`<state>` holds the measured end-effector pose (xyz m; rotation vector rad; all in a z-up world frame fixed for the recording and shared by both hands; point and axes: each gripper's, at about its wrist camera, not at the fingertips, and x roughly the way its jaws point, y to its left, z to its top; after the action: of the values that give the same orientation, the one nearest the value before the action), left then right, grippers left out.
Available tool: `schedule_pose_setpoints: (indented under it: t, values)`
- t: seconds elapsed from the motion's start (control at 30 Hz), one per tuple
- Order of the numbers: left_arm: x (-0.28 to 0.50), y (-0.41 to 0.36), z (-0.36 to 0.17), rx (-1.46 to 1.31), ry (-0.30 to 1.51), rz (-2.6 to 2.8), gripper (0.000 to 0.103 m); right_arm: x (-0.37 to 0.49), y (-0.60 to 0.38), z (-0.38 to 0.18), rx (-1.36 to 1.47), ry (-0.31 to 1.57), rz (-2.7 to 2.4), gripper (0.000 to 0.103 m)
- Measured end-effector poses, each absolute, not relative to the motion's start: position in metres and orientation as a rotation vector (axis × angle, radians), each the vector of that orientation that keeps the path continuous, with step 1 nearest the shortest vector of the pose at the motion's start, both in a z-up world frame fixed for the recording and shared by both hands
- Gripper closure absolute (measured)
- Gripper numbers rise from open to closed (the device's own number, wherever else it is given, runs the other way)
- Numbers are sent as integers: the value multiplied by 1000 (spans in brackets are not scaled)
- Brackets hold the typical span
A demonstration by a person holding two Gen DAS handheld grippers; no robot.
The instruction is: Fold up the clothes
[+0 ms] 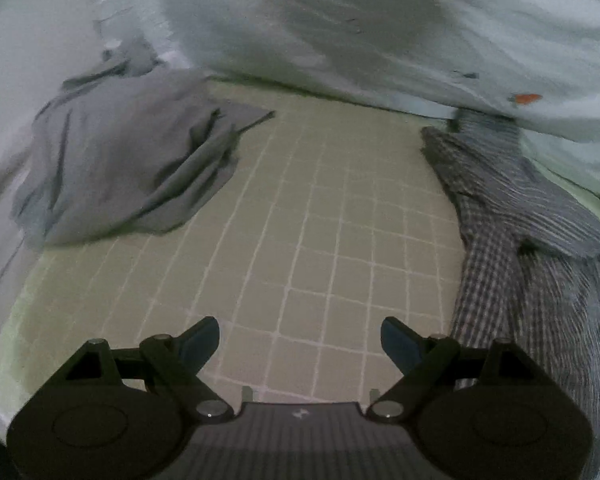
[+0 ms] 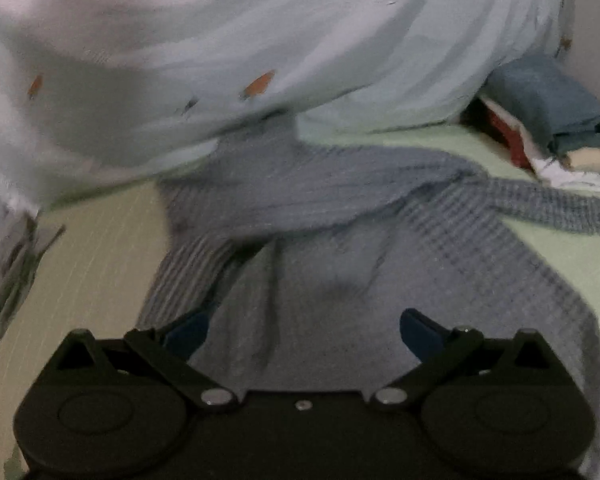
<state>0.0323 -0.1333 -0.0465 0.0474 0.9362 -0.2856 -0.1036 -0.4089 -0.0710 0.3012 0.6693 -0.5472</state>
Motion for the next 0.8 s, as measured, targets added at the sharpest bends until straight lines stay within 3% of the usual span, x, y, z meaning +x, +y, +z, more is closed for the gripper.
schedule_pose_setpoints:
  t: [0.13,0.4,0.5,0.53,0.8]
  values:
    - [30,-111,-45,80,915,-382,14,-103,-345,-84,306,688,-549,1]
    - [13,-64,-55,145,961,-467,14,-104,-287,-113,419,776,-467,33]
    - [10,-49,-57,148,961,-472,14,-106,-275,-126,445,809,-421,73]
    - [10,-45,-57,145,957,-472,14,-107,-271,-128,451,813,-399,94]
    - [11,-42,-49,111,947,-525,14,-132,-279,-85,422,689,-375,97]
